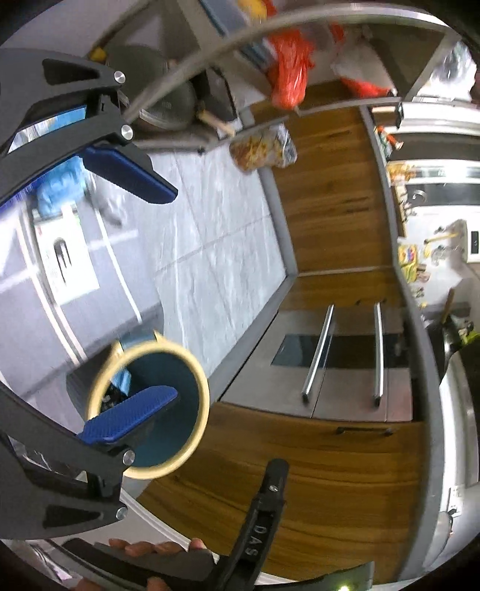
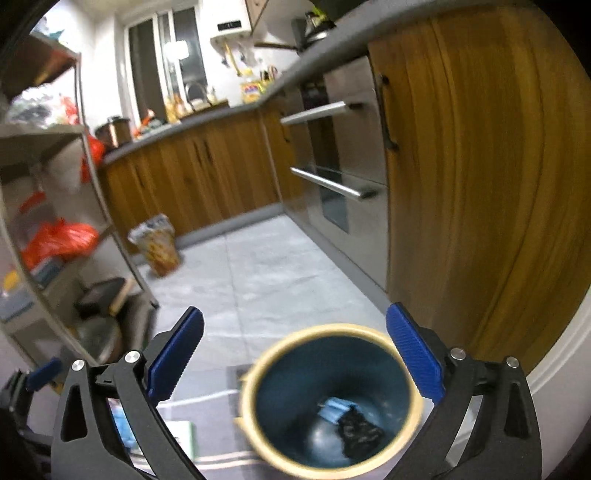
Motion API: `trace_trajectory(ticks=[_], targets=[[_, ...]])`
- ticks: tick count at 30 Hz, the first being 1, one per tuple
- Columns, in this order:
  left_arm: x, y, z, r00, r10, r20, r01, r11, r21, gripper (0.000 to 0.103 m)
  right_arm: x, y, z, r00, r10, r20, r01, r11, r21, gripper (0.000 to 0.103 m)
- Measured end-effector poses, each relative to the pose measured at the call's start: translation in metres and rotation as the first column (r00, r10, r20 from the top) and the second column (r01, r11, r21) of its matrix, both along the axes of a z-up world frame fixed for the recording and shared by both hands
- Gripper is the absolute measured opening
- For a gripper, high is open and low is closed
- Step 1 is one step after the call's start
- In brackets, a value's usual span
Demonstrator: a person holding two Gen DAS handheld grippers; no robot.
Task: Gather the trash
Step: 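Move both tools back over the trash on the mat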
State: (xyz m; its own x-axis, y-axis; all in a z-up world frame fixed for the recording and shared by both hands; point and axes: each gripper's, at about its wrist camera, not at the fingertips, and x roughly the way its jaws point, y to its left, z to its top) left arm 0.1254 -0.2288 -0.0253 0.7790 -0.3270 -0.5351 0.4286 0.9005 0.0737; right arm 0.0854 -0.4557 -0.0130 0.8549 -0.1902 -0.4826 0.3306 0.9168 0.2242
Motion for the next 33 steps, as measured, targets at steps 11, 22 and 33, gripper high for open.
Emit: trace_trajectory(ticks=[11, 22, 33], targets=[[-0.059, 0.111, 0.024, 0.987, 0.157, 0.046, -0.158, 0.987, 0.021, 0.098, -0.024, 0.083, 0.021, 0.995, 0.091, 0.030, -0.094, 0.987, 0.130, 0.098], [-0.095, 0.200, 0.011, 0.957, 0.291, 0.017, -0.291, 0.957, 0.018, 0.097, -0.019, 0.153, 0.011, 0.991, 0.134, -0.021, -0.127, 0.971, 0.205, 0.098], [-0.109, 0.244, -0.043, 0.947, 0.305, -0.100, -0.300, 0.952, 0.064, 0.097, -0.006, 0.183, -0.011, 0.977, 0.174, -0.125, -0.147, 0.969, 0.197, 0.098]])
